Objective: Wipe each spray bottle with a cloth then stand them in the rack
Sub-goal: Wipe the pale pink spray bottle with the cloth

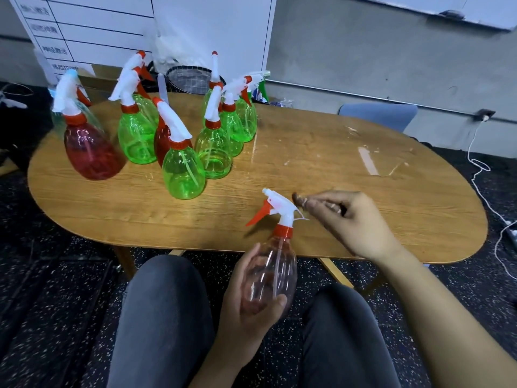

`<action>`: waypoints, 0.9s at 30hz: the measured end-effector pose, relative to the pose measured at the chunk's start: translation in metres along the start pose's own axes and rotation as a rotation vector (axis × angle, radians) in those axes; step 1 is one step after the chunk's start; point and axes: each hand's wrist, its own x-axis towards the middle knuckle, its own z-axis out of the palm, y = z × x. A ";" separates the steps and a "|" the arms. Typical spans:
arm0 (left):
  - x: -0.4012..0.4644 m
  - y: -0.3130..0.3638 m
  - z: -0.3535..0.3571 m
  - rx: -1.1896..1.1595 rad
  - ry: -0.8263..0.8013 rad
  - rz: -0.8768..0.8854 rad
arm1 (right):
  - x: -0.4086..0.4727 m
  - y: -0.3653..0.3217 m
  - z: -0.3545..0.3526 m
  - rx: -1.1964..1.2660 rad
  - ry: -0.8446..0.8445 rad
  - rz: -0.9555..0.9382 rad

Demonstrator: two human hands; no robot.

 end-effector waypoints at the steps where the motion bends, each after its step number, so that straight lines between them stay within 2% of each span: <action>1: 0.001 0.000 0.002 0.004 -0.003 -0.006 | 0.003 -0.006 0.001 -0.005 0.088 -0.020; 2: 0.000 0.001 0.004 0.006 -0.009 -0.014 | 0.005 -0.012 0.004 -0.001 0.148 -0.043; 4: 0.001 0.003 0.006 0.004 -0.023 -0.023 | 0.012 -0.023 0.015 -0.023 0.168 -0.097; 7: 0.000 0.007 0.005 -0.003 -0.023 -0.029 | 0.015 -0.023 0.029 -0.109 0.086 -0.102; 10: -0.001 0.005 0.003 -0.002 0.022 -0.014 | 0.007 -0.012 0.033 -0.121 0.074 -0.130; 14: -0.001 -0.002 -0.002 0.009 0.085 -0.006 | -0.009 0.000 0.017 -0.159 -0.010 -0.150; 15: -0.002 -0.003 -0.002 0.026 0.073 -0.003 | -0.014 0.003 0.012 -0.171 0.004 -0.139; 17: -0.002 -0.002 0.000 0.035 0.051 -0.007 | -0.027 0.005 0.008 -0.159 0.146 -0.102; 19: 0.001 -0.002 0.001 0.028 0.054 -0.014 | -0.045 0.002 0.020 0.008 0.343 -0.026; 21: 0.004 -0.001 0.001 0.030 0.071 -0.027 | -0.064 -0.003 0.044 0.264 0.443 0.081; 24: 0.004 -0.004 0.000 0.056 0.084 -0.011 | -0.095 0.003 0.081 0.421 0.453 0.216; 27: 0.002 -0.007 0.000 0.074 0.056 -0.033 | -0.112 0.009 0.101 0.504 0.444 0.268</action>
